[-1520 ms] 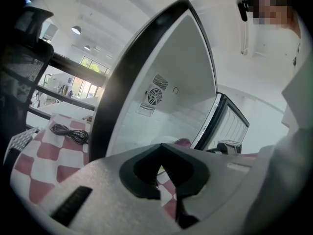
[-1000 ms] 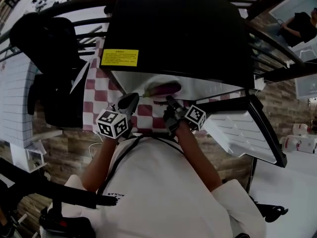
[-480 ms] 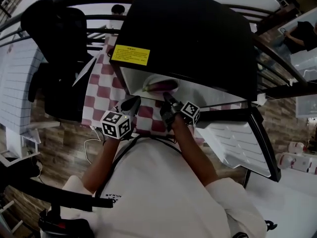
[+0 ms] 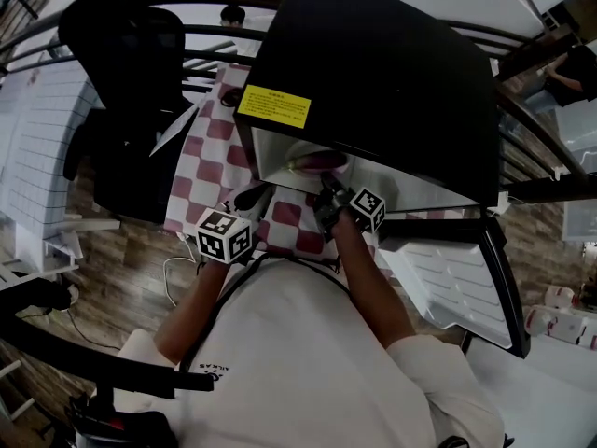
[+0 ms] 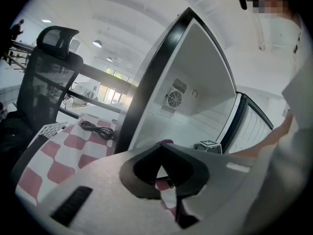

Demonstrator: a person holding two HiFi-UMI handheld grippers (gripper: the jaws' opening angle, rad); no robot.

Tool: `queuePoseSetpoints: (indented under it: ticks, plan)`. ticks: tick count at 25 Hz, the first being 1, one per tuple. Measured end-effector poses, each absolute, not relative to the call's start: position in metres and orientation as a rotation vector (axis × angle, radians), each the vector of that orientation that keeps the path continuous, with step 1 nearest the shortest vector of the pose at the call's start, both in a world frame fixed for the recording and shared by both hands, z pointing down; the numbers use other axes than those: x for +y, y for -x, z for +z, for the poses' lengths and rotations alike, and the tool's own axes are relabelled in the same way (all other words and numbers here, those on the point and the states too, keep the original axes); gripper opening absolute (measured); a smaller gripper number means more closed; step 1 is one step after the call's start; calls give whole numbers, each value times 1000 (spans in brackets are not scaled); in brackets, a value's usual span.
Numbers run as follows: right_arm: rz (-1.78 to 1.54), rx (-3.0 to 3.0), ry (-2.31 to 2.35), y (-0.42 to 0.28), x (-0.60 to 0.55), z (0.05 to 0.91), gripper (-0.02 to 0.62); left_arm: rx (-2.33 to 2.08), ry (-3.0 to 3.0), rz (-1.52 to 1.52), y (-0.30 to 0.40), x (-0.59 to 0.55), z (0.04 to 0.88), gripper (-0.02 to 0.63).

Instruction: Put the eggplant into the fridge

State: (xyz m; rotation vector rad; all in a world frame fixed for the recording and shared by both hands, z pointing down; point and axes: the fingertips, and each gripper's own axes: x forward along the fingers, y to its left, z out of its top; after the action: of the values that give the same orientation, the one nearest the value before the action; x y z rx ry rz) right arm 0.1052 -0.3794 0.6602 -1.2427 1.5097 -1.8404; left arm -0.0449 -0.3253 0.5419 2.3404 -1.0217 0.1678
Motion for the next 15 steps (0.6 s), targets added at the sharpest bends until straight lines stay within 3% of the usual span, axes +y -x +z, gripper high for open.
queuePoseSetpoints:
  ticks: [15]
  plan:
    - [-1880, 1461, 1278, -92, -403, 678, 25, -1070, -2321, 180, 68, -328, 542, 7]
